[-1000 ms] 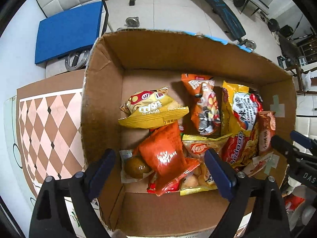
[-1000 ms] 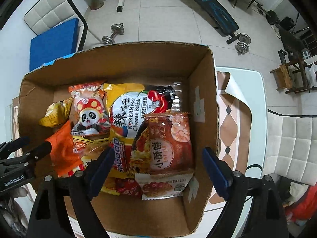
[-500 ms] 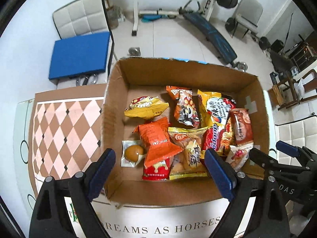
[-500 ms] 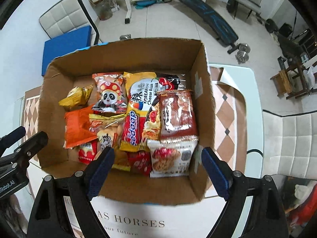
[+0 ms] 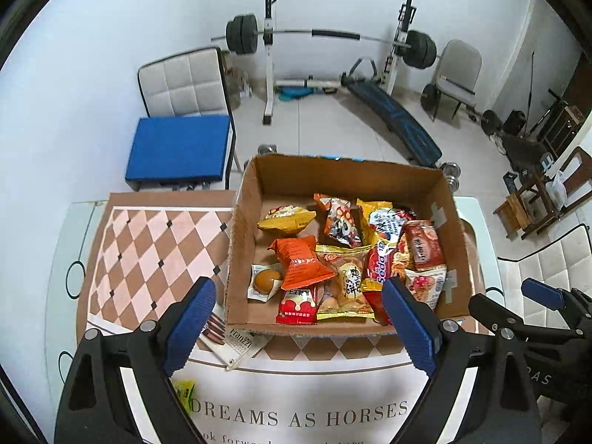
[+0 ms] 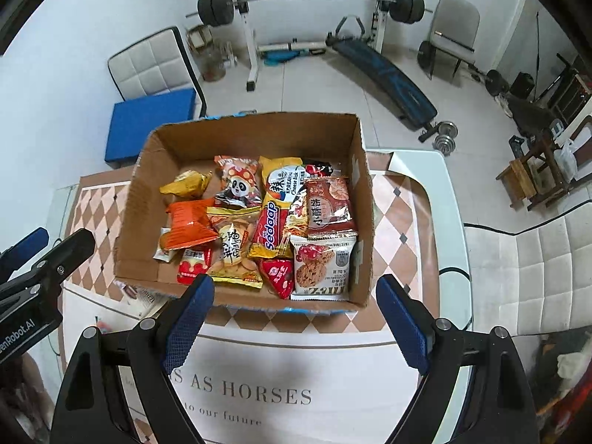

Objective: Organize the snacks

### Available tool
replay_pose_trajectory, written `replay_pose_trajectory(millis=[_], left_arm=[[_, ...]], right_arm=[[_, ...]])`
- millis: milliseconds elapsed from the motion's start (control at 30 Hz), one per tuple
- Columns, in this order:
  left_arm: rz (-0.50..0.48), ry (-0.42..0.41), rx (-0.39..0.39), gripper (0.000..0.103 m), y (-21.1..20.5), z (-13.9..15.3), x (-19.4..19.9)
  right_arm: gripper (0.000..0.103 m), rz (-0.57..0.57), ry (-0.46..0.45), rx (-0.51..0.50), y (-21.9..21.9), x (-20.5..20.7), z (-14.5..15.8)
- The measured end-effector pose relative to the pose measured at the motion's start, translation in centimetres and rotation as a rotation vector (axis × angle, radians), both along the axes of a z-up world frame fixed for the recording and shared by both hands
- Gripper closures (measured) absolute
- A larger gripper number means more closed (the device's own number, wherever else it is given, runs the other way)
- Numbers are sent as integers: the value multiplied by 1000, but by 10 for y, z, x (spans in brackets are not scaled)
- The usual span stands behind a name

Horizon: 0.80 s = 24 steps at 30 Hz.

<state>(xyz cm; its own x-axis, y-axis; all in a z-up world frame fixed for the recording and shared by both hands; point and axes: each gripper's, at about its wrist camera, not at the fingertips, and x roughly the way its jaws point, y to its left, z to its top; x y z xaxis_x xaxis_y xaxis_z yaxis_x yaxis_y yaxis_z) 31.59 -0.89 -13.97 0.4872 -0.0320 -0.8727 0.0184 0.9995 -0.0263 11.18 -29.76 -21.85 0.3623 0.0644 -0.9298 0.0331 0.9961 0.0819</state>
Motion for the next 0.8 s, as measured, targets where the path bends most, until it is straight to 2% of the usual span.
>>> replay_pose_trajectory(millis=[233, 400, 433, 500, 533, 600, 700, 800], left_arm=[[-1, -65, 8, 11, -3, 21, -30], [7, -68, -7, 11, -1, 21, -38], [7, -60, -26, 11, 1, 18, -38], [-1, -23, -83, 10, 7, 11, -40], [-8, 2, -115, 2, 10, 5, -41], [3, 23, -133, 0, 19, -6, -47], [63, 77, -155, 0, 44, -30, -57], [163, 129, -188, 0, 83, -57, -74]], right_arm=[[12, -19, -32, 24, -4, -31, 17], [10, -39, -34, 59, -7, -44, 20], [6, -43, -31, 79, -8, -46, 19], [5, -33, -18, 129, -6, -48, 14], [5, -23, -8, 149, -3, -49, 11], [5, 0, 16, 166, 9, -48, 2], [5, 53, 83, 184, 35, -46, -20], [5, 115, 151, 194, 66, -42, -41]])
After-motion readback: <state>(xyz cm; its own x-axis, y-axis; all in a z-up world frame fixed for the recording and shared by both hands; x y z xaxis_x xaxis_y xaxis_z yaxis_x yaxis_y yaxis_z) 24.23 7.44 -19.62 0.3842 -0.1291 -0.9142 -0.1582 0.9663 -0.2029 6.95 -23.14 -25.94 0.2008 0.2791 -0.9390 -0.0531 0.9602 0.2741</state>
